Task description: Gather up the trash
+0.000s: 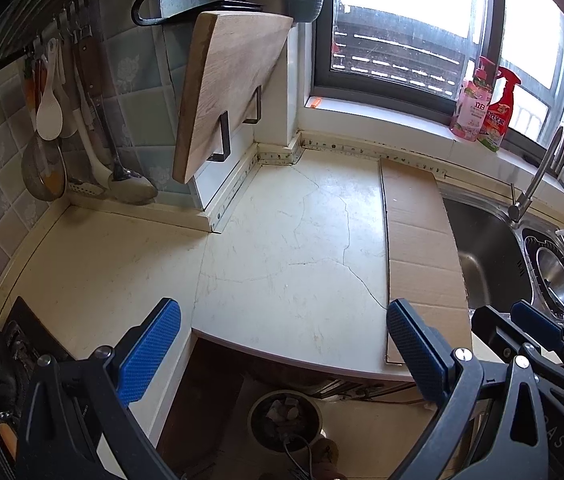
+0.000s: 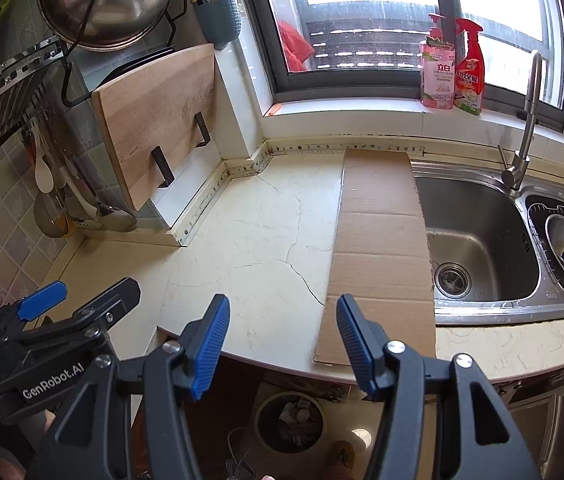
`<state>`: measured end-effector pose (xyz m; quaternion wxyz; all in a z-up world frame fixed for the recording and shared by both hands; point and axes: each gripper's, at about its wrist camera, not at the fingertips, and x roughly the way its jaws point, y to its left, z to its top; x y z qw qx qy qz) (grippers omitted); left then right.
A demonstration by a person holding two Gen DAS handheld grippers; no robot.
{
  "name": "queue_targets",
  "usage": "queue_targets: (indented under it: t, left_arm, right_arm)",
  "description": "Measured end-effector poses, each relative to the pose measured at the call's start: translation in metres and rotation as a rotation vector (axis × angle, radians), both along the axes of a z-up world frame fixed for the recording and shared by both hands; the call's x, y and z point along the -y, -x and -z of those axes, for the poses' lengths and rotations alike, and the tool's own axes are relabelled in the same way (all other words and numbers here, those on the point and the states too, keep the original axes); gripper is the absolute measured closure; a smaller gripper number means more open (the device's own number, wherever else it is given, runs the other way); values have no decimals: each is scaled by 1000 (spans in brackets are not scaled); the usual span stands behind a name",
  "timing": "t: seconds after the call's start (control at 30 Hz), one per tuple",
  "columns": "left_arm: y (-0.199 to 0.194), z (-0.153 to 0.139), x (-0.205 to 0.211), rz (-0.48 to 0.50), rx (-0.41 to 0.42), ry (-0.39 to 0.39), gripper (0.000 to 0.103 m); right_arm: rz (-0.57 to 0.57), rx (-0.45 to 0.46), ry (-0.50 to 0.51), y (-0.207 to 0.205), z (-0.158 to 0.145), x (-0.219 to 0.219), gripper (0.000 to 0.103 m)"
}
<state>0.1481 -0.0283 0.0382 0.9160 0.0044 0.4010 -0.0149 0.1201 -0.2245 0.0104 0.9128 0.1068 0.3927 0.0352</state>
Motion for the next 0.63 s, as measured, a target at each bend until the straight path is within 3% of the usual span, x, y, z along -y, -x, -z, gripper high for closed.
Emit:
queue_targets:
  t: [0.63]
  left_arm:
    - [-3, 0, 4, 3, 5, -18, 1]
  right_arm:
    - [3, -2, -2, 0, 1, 3, 47]
